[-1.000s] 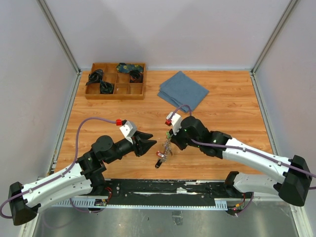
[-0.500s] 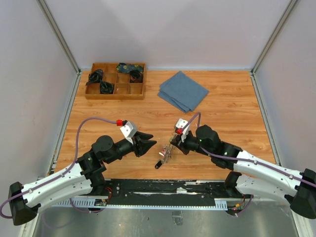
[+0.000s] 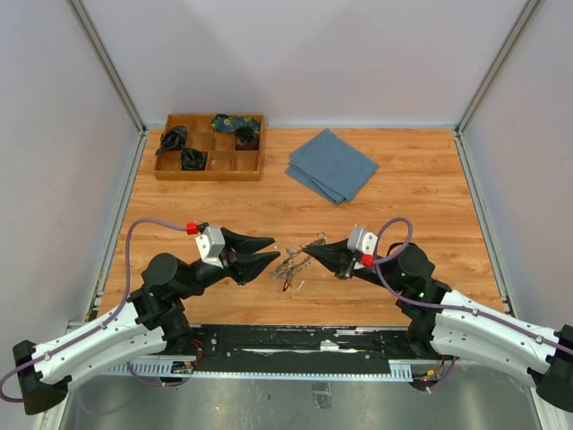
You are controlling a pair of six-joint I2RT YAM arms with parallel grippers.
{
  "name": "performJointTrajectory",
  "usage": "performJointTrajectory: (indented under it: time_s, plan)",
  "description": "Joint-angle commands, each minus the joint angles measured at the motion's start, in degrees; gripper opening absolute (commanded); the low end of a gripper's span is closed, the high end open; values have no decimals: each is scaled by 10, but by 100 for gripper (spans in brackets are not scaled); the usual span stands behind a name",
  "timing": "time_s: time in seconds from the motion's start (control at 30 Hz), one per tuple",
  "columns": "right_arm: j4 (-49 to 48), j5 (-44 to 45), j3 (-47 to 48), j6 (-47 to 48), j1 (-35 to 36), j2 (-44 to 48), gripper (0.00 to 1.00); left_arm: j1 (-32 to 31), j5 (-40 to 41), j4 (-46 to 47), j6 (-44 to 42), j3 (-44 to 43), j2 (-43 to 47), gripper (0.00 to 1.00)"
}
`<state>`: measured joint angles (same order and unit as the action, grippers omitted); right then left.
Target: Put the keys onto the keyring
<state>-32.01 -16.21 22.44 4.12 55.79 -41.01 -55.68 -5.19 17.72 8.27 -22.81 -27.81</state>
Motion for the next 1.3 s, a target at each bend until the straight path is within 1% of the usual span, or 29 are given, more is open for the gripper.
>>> performJointTrajectory:
  time_s: [0.0,0.1,0.2,0.4,0.5,0.87,1.27]
  plan:
    - [-105,-102,45,65,6,18,0,2,-53,61,-57,-42,-10,41]
    - [-90,-149,74,84,7,20,0,2,-76,36,-93,-89,-32,42]
    - [-83,-182,101,93,8,19,0,2,-106,24,-116,-118,-39,42]
    - [-73,-215,134,112,17,16,0,2,-187,24,-128,-142,-46,42]
    - [-74,-224,143,114,21,12,0,3,-209,24,-126,-146,-54,42]
    - [-69,-223,161,120,35,-4,0,2,-240,51,-122,-156,-87,40]
    - [-58,-210,166,119,41,-9,0,2,-267,66,-117,-158,-101,37]
